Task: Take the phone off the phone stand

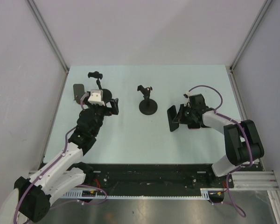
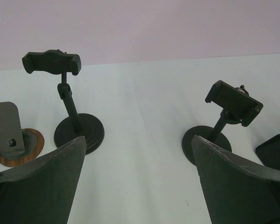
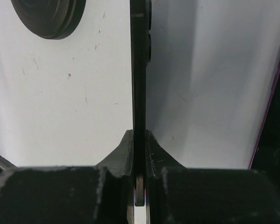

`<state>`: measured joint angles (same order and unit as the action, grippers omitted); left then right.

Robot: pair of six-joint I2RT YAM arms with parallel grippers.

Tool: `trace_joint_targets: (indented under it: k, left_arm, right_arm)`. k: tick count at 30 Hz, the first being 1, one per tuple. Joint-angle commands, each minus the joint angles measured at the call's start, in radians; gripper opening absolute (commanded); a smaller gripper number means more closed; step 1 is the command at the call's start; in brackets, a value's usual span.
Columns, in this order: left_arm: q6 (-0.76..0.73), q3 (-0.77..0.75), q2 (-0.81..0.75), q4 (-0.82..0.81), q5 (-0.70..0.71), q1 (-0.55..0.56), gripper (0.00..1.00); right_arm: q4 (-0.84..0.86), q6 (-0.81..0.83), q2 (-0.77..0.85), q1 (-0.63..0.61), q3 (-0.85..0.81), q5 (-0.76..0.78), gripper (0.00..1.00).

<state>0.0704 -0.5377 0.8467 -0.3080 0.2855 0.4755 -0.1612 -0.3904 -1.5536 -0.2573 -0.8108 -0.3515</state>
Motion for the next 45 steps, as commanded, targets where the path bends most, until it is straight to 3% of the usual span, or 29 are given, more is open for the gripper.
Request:
trace_joint_targets:
  k: [1,4,10,22,26,30,34,39,45]
  left_arm:
    - [-0.04,0.002,0.012,-0.066,0.007,-0.003,1.0]
    - [-0.043,0.005,0.017,-0.077,0.007,-0.002,1.0]
    - [-0.041,0.012,0.025,-0.091,0.006,-0.003,1.0]
    - [-0.044,0.015,0.032,-0.106,-0.006,-0.003,1.0]
    - [-0.044,0.015,0.031,-0.111,-0.006,-0.003,1.0]
    - [-0.044,0.018,0.028,-0.112,-0.005,-0.003,1.0]
    - [-0.046,0.018,0.026,-0.114,-0.003,-0.003,1.0]
    - [-0.046,0.019,0.022,-0.115,-0.003,-0.003,1.0]
    - [-0.041,0.019,0.022,-0.117,-0.003,-0.003,1.0]
  right_arm:
    - [0.008,-0.01,-0.033,0.018,0.015,0.022,0.0]
    - [-0.021,-0.001,-0.034,0.029,0.022,0.049,0.04]
    - [-0.047,0.027,-0.043,0.052,0.024,0.059,0.27]
    - [-0.074,0.064,-0.016,0.063,0.019,0.121,0.62]
    - [-0.096,0.071,0.012,0.038,-0.002,0.187,0.69]
    - [-0.138,0.085,0.056,-0.042,-0.057,0.308,0.74]
    - [-0.169,0.099,0.05,-0.141,-0.116,0.5,0.86]
    - [-0.178,0.113,0.015,-0.232,-0.16,0.615,0.99]
    - [-0.205,0.142,-0.078,-0.341,-0.223,0.73,1.0]
